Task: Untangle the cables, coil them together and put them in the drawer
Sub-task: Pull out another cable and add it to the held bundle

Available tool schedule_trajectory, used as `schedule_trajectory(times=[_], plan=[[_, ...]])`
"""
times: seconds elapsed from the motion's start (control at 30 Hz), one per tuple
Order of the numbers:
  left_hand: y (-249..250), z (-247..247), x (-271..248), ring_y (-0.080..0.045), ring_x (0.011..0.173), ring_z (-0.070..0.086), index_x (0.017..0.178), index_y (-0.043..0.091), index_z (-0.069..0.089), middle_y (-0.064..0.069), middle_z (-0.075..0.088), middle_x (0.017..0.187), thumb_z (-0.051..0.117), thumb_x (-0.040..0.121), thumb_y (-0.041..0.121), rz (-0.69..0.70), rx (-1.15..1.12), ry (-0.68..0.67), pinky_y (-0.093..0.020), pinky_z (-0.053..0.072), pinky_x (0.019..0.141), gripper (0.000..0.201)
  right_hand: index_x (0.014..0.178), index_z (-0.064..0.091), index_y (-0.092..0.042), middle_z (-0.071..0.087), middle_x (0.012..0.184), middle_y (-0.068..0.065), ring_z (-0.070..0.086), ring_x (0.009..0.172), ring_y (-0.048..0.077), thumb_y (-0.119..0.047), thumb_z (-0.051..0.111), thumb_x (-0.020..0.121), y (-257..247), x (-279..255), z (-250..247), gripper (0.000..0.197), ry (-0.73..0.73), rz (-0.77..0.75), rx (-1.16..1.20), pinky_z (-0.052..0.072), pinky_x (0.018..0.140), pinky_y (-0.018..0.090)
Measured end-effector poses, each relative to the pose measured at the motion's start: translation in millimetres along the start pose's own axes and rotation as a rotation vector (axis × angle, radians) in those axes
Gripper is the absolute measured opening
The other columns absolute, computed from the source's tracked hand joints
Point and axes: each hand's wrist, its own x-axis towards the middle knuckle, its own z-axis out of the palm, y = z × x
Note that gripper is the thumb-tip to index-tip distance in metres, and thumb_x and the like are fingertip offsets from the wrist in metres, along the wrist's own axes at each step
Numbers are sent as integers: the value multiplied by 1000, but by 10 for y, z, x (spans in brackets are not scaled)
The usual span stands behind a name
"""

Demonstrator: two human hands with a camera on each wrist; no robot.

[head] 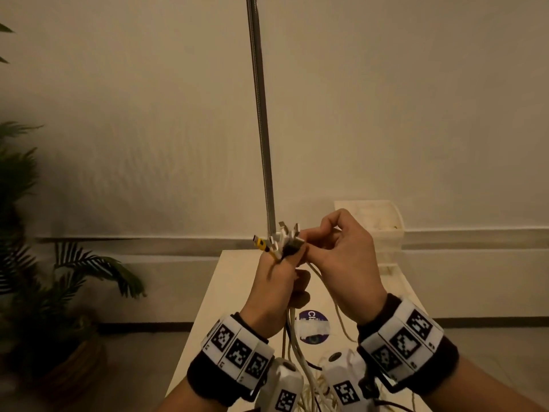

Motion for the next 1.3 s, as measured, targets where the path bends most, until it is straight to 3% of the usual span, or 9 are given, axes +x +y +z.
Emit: schedule_trajectory(times=[0.23, 0.37, 0.47, 0.73, 0.9, 1.03, 1.13, 1.23, 1.3], plan=[[-38, 62, 126, -15, 49, 42, 103, 17, 73, -4, 59, 65, 45, 93, 57, 4, 19, 166, -22, 32, 46, 49, 89, 47, -6, 72, 99, 12, 73, 91, 23, 15, 62, 80, 80, -56, 42, 27, -88, 110, 163, 59, 80, 41], [-22, 49, 134, -34, 75, 56, 109, 14, 70, -25, 69, 87, 41, 85, 67, 86, 122, 161, -45, 44, 63, 65, 86, 40, -23, 68, 101, -2, 70, 86, 15, 11, 61, 79, 158, -77, 45, 40, -119, -47, -46, 56, 65, 25], [-34, -26, 110, -50, 68, 62, 100, 5, 65, -30, 67, 83, 40, 91, 64, 185, 313, 148, -55, 51, 55, 66, 87, 37, -24, 64, 102, -14, 64, 70, 15, 10, 57, 78, 218, -122, 19, 41, -182, -100, -185, 56, 54, 33], [174, -467, 241, -22, 50, 60, 81, 8, 56, -4, 55, 56, 41, 83, 55, 225, 24, 175, -39, 59, 57, 49, 99, 48, -11, 64, 67, 5, 47, 41, 15, -6, 61, 91, 600, -167, -448, 16, -505, 242, -146, 36, 40, 23], [428, -631, 80, -7, 40, 25, 70, 15, 45, 10, 33, 49, 37, 96, 45, 307, 178, 86, -17, 24, 38, 41, 83, 69, -5, 46, 54, 1, 39, 51, 17, -19, 55, 97, 977, -49, -900, 25, -745, 298, -415, 34, 52, 27], [340, -612, -199, -7, 41, 38, 78, 20, 62, 5, 47, 52, 46, 100, 32, 195, 420, -99, -23, 34, 39, 30, 76, 62, -2, 40, 51, -8, 42, 49, 19, -23, 50, 99, 1088, -60, -1025, 33, -657, 422, -460, 38, 53, 30], [-119, -396, -407, -6, 73, 65, 107, 27, 65, 7, 69, 83, 55, 87, -3, 323, 936, -266, -28, 53, 67, 37, 72, 59, -8, 43, 44, -12, 38, 44, 13, -24, 47, 100, 941, -39, -857, 34, -659, 343, -477, 36, 49, 27], [-351, -177, -415, -15, 69, 60, 125, 29, 51, -1, 66, 80, 60, 87, 0, 245, 909, -190, -39, 48, 64, 49, 69, 58, -18, 51, 57, -5, 41, 52, 19, -17, 48, 99, 742, -20, -611, 32, -759, 244, -376, 37, 51, 32], [-365, -126, -353, -10, 73, 63, 125, 25, 53, 3, 69, 83, 63, 88, 5, 237, 850, -101, -29, 51, 64, 43, 68, 58, -18, 43, 64, 11, 35, 54, 19, -16, 51, 95, 617, -2, -539, 27, -785, 254, -277, 32, 49, 29]])
